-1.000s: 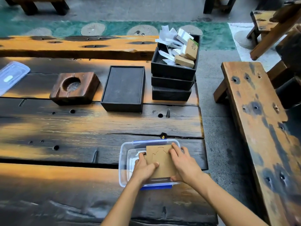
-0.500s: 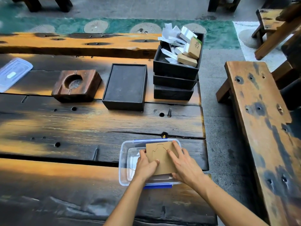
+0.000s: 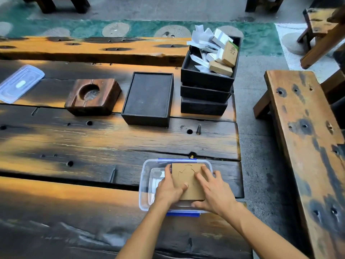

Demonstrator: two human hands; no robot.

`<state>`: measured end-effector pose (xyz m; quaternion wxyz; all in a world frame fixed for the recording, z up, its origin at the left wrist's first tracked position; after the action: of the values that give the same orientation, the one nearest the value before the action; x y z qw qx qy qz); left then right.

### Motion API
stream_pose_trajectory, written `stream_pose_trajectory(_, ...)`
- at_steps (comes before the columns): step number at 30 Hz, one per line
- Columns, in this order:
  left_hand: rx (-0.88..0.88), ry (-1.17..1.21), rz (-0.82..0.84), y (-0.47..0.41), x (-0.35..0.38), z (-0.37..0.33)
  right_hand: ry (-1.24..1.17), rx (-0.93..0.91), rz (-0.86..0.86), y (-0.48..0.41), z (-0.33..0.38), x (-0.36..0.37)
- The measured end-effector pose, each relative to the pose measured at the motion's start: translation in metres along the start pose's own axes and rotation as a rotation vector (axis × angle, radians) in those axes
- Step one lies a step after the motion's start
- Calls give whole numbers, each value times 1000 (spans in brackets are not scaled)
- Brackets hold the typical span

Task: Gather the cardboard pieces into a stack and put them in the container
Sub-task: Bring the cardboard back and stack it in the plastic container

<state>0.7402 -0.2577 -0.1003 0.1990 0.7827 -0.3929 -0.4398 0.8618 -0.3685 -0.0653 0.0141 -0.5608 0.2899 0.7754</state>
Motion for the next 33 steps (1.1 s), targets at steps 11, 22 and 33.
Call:
stream_pose_trajectory(11,588,-948,-61,39,21,-66,-8,-66,-75,4,16,-21)
stream_pose_trajectory(22,651,-1097,-23,47,22,-53,-106,-47,-44,6,19,-6)
stream_pose_trajectory(33,739,-1049,-171,35,18,-53,-65,-42,-209,-5,29,-4)
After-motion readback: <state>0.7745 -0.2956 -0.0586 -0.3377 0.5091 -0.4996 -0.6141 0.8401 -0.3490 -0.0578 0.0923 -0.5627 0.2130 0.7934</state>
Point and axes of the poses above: each hand's wrist, its own y-axis away from the middle knuckle, its own x-axis out of the palm, z = x × y, the point moved 9 cm from there along -y, towards the middle knuckle, and after that the axes turned 4 degrees about -y, right-handed, at the moved point
